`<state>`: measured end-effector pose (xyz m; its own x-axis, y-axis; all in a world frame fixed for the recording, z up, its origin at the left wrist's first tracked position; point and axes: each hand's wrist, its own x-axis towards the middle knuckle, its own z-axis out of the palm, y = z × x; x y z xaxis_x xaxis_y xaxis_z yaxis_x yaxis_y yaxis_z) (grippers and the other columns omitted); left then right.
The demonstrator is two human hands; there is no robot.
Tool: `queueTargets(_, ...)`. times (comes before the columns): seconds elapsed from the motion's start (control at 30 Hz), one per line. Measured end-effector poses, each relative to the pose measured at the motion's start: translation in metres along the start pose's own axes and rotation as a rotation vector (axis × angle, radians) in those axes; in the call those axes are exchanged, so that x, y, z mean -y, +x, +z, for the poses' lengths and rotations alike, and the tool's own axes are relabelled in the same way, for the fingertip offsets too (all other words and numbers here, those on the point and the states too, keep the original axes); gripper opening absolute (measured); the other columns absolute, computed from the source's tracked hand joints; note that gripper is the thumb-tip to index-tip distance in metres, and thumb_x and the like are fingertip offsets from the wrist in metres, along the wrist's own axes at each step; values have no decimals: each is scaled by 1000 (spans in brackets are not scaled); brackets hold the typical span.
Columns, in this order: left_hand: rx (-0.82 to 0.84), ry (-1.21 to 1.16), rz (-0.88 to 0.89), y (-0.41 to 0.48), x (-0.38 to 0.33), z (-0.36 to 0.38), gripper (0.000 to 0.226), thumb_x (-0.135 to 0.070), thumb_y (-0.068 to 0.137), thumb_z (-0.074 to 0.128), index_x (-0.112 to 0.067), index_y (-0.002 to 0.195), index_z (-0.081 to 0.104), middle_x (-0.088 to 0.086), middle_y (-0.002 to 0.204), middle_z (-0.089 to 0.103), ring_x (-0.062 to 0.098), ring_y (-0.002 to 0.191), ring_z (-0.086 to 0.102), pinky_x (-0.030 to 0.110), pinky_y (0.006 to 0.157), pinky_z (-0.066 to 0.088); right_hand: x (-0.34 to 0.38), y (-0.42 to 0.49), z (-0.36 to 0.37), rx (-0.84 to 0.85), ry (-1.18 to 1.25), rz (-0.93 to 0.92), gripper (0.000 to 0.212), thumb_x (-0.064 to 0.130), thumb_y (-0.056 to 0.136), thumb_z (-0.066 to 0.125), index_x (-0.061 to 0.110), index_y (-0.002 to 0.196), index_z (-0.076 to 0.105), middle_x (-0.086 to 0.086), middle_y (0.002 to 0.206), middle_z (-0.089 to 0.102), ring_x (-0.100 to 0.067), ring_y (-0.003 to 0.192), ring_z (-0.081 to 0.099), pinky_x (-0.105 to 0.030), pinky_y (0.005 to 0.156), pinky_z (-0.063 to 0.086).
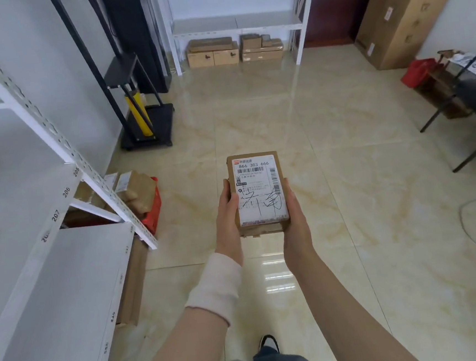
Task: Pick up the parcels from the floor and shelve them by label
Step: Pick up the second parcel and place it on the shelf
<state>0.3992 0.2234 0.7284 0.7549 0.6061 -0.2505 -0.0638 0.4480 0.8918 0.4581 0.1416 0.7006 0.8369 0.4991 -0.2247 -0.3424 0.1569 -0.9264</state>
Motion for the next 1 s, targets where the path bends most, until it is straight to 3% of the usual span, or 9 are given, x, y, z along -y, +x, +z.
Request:
queueTargets(0.07,-26,-1,2,40,-13,9,50,-29,96,40,-28,146,32,0,144,49,18,127,51,37,103,44,14,40,9,7,5,13,76,71,75,43,34,141,44,5,142,54,-14,133,48,-46,116,29)
queueTargets(0.23,-38,6,25,146,-34,22,49,-28,97,39,-28,145,31,-3,134,52,6,108,57,20,83,48,36,144,29,-1,20,9,71,59,80,39,29,144,41,2,143,53,-15,132,49,-42,115,31)
queueTargets(0.33,-34,-26,23,230,-47,27,49,-28,97,39,-29,145,32,0,140,51,15,118,55,24,86,48,46,224,46,-26,9,-14,70,57,79,39,27,143,42,1,142,54,-15,131,50,-39,111,36)
queueTargets(0.5,-41,-57,53,367,-87,21,52,-31,96,41,-28,147,32,0,143,51,20,127,53,33,97,47,73,360,96,-5,-54,-52,68,54,82,39,22,141,45,-1,138,57,-15,126,54,-26,92,45)
queueTargets(0.63,-14,-47,27,480,-135,21,54,-30,96,42,-31,148,26,-1,145,49,18,126,53,24,87,51,104,469,138,-33,-98,-41,47,39,99,32,20,138,48,-2,134,60,-9,110,60,-17,74,46)
queueTargets(0.73,-3,-43,33,563,-161,27,54,-28,96,41,-31,148,25,-2,147,46,16,128,51,18,81,50,122,549,163,-59,-78,-42,46,37,99,31,20,138,49,0,134,60,-12,118,58,-18,78,47)
queueTargets(0.8,3,-34,31,615,-173,30,54,-28,96,41,-32,148,25,-3,147,46,15,128,50,19,83,48,131,598,177,-70,-73,-44,44,38,99,32,22,136,51,5,126,64,-4,108,62,-15,74,48)
queueTargets(0.93,4,-48,18,730,-191,38,54,-28,96,42,-30,148,26,-2,147,45,17,131,48,36,105,43,142,709,197,-94,-61,-36,47,37,99,32,19,141,45,-2,136,58,-12,117,57,-18,77,47)
queueTargets(1.0,-1,-19,23,793,-195,43,54,-29,96,42,-30,148,26,-1,149,43,18,132,47,37,108,40,145,772,203,-89,-48,-40,49,41,98,34,21,141,45,-3,138,57,-15,122,55,-23,86,46)
